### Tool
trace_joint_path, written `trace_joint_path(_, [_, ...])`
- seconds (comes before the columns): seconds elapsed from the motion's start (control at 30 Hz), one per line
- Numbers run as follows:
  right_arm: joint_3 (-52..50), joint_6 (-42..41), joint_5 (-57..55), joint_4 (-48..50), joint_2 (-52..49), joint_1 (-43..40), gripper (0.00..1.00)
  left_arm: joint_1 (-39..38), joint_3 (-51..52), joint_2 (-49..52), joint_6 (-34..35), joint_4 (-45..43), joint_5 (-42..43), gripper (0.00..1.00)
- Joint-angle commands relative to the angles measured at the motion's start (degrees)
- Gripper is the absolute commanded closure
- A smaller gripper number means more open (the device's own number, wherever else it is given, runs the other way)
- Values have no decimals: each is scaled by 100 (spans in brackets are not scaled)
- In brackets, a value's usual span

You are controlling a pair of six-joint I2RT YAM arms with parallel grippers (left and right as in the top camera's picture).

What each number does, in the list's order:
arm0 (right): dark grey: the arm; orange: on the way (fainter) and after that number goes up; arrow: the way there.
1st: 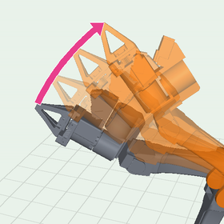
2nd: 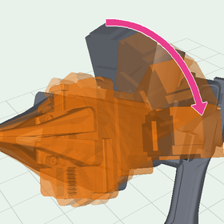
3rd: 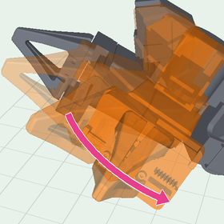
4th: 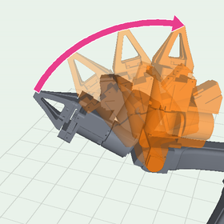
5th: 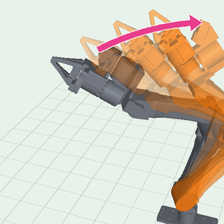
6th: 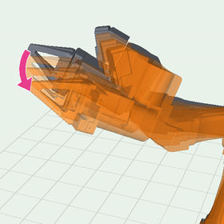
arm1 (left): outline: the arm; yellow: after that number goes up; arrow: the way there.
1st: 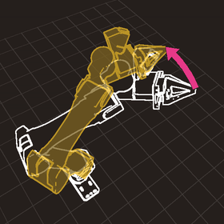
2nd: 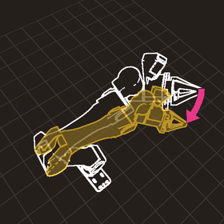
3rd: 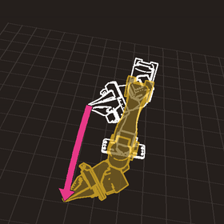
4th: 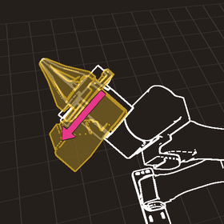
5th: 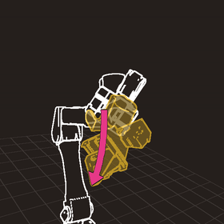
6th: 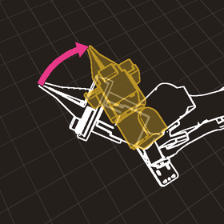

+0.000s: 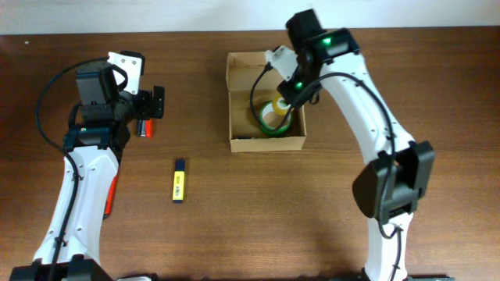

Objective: Pack container
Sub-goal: 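Carry the yellow tape into the box and drop it inside the green tape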

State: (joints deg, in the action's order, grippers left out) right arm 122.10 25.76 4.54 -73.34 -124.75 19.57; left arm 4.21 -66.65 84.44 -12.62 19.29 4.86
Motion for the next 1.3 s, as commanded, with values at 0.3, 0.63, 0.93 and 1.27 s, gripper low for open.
trace_joint_path(0.3, [155,129,321,382,-791,39,96,31,-81,42,-74,-4,-20,1])
trace_joint_path(0.63, [155,192,299,632,-1139,28,97,-74,-81,42,-74,-4,-20,1])
trace_joint_path(0.93, [157,188,295,614,-1257,31,48,-83,-81,42,-74,-4,-20,1])
trace_joint_path(1.27, [1416,76,236,-81,-1027,35,42,-83,-81,42,-76,-4,-22,1])
